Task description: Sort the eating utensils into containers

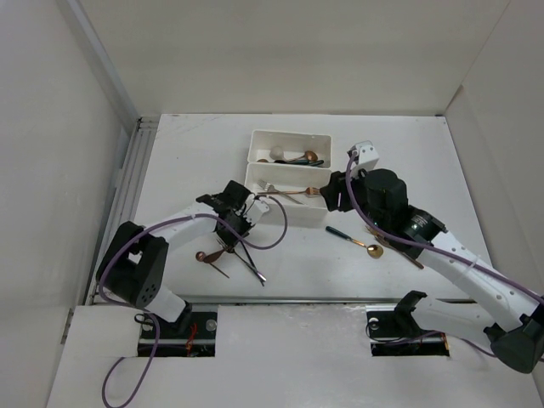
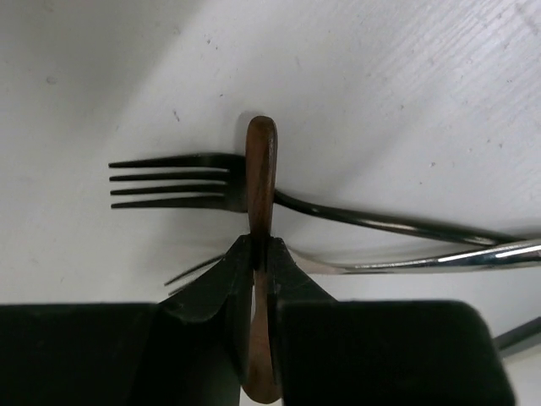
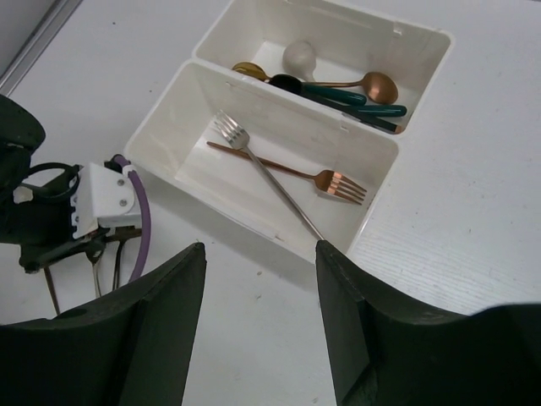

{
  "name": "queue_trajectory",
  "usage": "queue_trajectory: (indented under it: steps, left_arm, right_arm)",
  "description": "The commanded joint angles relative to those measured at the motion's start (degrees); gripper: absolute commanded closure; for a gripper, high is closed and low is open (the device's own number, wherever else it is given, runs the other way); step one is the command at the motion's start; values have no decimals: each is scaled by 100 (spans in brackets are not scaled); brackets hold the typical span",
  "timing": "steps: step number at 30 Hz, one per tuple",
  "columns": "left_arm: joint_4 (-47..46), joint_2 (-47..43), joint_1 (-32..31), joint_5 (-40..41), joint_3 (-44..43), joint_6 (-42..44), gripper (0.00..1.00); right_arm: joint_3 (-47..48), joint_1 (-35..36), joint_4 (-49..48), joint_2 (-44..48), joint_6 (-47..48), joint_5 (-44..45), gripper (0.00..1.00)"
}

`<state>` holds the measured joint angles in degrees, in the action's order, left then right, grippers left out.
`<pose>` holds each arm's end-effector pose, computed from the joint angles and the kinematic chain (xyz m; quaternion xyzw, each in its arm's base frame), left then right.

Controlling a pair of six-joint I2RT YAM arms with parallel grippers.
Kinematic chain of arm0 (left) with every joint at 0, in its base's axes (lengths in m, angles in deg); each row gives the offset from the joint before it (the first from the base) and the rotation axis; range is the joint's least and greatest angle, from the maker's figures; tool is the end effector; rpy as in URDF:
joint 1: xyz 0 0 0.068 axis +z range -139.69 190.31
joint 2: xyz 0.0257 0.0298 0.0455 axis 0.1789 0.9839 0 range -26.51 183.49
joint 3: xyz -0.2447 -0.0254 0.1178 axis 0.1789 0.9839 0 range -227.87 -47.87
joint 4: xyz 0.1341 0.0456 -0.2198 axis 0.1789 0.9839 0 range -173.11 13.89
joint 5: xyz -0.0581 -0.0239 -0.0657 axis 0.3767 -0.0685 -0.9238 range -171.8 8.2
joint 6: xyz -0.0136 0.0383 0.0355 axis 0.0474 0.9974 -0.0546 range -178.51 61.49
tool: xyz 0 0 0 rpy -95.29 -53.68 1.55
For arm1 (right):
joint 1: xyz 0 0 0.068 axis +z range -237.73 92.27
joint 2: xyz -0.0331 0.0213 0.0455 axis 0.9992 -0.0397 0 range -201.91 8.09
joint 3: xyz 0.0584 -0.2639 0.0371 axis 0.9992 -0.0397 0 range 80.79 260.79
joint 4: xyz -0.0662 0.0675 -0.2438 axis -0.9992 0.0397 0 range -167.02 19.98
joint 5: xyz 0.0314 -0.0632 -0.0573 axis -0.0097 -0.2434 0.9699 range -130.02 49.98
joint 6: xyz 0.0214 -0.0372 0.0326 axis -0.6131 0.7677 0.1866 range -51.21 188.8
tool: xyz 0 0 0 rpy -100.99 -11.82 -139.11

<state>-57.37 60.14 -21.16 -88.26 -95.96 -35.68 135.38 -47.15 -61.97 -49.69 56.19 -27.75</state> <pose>0.2375 -0.1500 0.1726 0.4553 0.8604 -0.0715 0.2173 0.1799 0.1442 0.3491 -0.1339 0.7968 0.1834 0.5599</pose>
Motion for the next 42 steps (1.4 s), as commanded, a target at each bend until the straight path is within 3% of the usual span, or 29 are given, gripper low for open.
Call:
queue_trajectory:
  steps: [1, 7, 12, 15, 16, 22, 23, 28, 30, 34, 42]
  left_arm:
    - [555, -464, 17, -207, -367, -68, 100]
    - [1319, -886, 17, 48, -1341, 37, 100]
    - [1750, -1001, 17, 469, -2552, 781, 100]
    - [1226, -1001, 17, 821, -2915, 1398, 100]
    - [666, -914, 17, 883, -3099, 1800, 100]
    - [-1200, 745, 17, 866, -4153, 2990, 100]
    - [-1446, 1035, 17, 796, -4677, 3043, 100]
    - [-1563, 2794, 17, 453, -6140, 3132, 100]
    - [-1676, 3119, 17, 165, -6334, 3131, 100]
    - [-2168, 3270, 17, -127, -5905, 3377, 100]
    - [-1975, 3552, 17, -874, -5957, 3324, 99]
  right_arm:
    - [34, 47, -28, 109, 82, 117, 40]
    - [87, 47, -28, 214, 249, 117, 40]
    - [87, 47, -283, 337, 521, 117, 40]
    - [87, -76, -467, 399, 653, 13, 36]
    - [157, -128, -546, 347, 654, 12, 36]
    - [473, -629, -880, -302, 873, -50, 35]
    - [561, -682, -881, -400, 926, -50, 35]
    - [921, -1025, -881, -752, 926, 371, 35]
    - [983, -1095, -881, -752, 926, 451, 35]
    - [984, -1263, -881, -682, 996, 390, 35]
    - [1036, -1439, -881, -682, 1058, 338, 35]
